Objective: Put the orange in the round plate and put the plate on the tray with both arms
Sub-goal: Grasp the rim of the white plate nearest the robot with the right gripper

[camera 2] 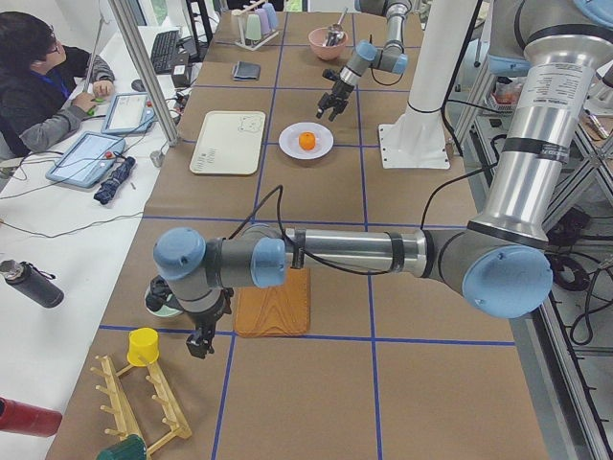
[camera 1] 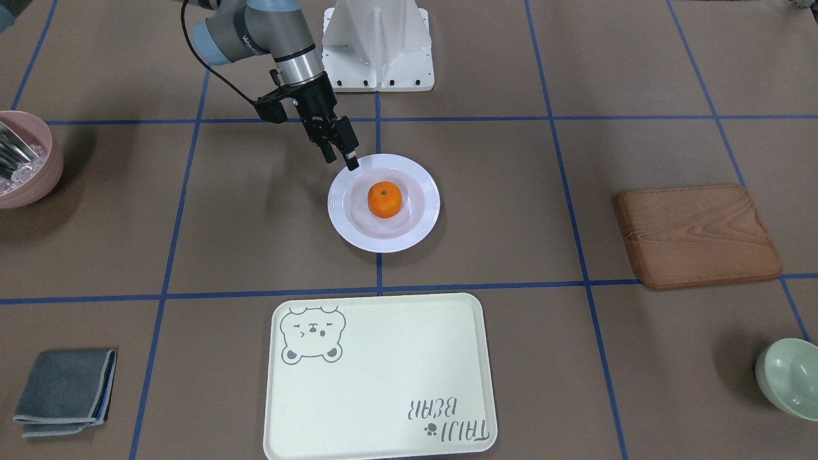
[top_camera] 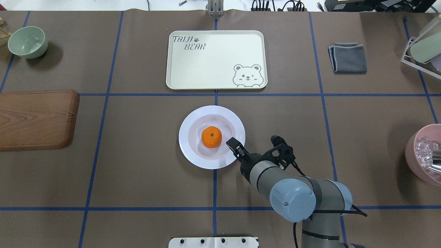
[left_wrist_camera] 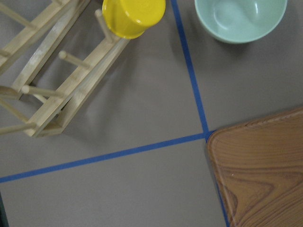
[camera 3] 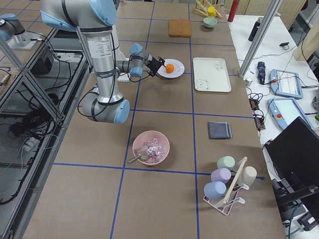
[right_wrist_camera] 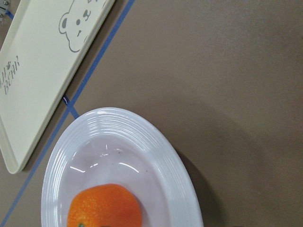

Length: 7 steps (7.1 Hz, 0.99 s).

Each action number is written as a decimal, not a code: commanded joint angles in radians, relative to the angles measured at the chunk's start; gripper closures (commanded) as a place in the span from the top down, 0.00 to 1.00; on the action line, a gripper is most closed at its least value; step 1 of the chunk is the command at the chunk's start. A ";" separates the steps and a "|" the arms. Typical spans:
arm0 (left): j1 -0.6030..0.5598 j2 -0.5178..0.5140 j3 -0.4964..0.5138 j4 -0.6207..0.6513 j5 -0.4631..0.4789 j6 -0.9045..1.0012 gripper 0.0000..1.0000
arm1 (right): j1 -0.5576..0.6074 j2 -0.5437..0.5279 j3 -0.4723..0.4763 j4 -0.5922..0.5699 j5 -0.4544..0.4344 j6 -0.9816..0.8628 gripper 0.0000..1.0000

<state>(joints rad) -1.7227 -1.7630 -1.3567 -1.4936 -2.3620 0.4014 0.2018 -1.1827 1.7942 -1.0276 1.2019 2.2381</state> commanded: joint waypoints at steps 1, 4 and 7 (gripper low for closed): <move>-0.017 0.013 -0.002 -0.001 -0.013 0.014 0.99 | -0.001 0.021 -0.039 0.000 -0.007 0.001 0.71; -0.017 0.013 -0.002 -0.002 -0.011 0.014 0.99 | -0.001 0.061 -0.107 0.004 -0.028 0.001 0.64; -0.017 0.020 -0.016 -0.002 -0.013 0.014 0.99 | 0.004 0.061 -0.101 0.017 -0.033 0.035 0.00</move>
<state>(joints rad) -1.7395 -1.7453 -1.3687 -1.4949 -2.3744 0.4157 0.2027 -1.1218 1.6892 -1.0175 1.1717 2.2662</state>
